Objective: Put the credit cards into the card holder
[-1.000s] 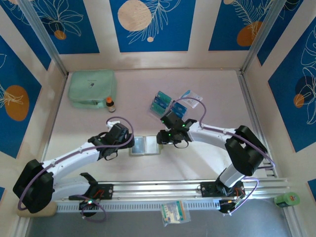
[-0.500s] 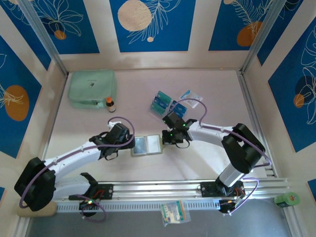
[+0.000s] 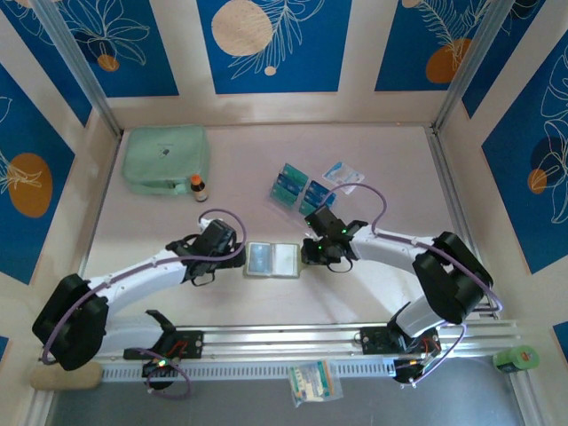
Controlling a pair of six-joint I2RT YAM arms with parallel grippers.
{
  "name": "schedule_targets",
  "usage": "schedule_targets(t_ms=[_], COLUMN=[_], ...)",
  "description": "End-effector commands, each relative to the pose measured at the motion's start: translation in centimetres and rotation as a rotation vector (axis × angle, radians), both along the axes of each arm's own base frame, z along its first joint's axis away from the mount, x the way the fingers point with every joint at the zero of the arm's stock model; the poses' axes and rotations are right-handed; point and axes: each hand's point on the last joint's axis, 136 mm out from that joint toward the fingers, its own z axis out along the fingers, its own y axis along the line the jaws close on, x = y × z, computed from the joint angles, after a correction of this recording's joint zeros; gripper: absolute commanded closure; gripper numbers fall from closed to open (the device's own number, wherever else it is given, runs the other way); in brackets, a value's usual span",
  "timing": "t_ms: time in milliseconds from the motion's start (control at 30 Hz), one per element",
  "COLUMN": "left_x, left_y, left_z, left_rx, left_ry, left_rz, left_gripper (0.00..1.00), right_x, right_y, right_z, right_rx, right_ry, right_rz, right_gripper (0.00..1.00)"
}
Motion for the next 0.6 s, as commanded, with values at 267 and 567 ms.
schedule_targets(t_ms=[267, 567], left_x=[0.2, -0.4], left_y=[0.8, 1.5], left_z=[-0.5, -1.6], left_rx=[0.041, 0.05], left_ry=[0.007, 0.034], left_rz=[0.021, 0.066], left_gripper=[0.0, 0.0], right_x=[0.0, 0.7], right_y=[2.8, 8.5], right_z=[6.1, 5.4], right_rx=[0.178, 0.25], right_ry=[-0.084, -0.024], right_rz=[0.037, 0.158], right_gripper=[0.86, 1.0])
